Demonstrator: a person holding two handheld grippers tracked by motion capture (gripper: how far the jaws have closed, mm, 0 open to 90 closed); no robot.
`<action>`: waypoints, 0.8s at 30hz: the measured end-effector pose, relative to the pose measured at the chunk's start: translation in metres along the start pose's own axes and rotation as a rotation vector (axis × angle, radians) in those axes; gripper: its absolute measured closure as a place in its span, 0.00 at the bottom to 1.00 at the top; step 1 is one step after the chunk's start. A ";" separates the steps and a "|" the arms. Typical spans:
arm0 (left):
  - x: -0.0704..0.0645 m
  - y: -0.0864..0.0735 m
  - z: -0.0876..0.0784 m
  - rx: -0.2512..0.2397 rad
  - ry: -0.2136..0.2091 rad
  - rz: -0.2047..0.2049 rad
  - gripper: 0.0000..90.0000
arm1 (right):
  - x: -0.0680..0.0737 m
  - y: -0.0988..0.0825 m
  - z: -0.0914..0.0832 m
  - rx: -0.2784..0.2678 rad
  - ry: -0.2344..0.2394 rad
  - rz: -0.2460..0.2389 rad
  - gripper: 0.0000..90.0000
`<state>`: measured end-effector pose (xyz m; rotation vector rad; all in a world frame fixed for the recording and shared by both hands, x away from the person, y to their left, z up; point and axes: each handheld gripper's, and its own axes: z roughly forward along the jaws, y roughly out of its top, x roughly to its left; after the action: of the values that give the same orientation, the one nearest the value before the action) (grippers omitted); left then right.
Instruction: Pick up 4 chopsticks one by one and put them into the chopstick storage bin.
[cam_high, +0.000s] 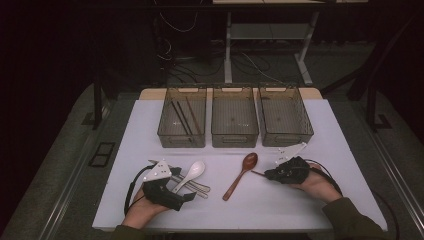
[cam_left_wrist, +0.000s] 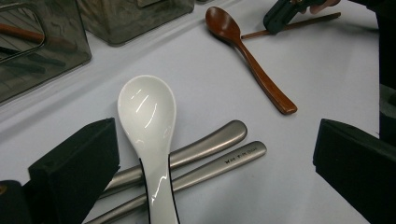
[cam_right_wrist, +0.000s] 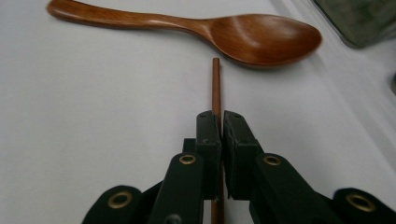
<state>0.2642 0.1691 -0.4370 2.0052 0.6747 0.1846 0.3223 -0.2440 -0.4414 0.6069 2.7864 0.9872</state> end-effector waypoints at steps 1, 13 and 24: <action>0.000 0.000 0.000 0.000 0.000 0.000 0.00 | -0.001 -0.001 0.001 -0.001 -0.005 0.014 0.95; 0.000 0.000 -0.001 -0.001 0.001 -0.003 0.00 | -0.004 -0.015 -0.026 -0.059 -0.018 0.089 0.81; 0.000 0.000 0.000 0.001 0.002 -0.002 0.00 | 0.004 -0.056 -0.055 -0.012 -0.043 0.101 0.82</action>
<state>0.2640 0.1694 -0.4369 2.0052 0.6776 0.1852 0.2867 -0.3137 -0.4335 0.7653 2.7344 0.9961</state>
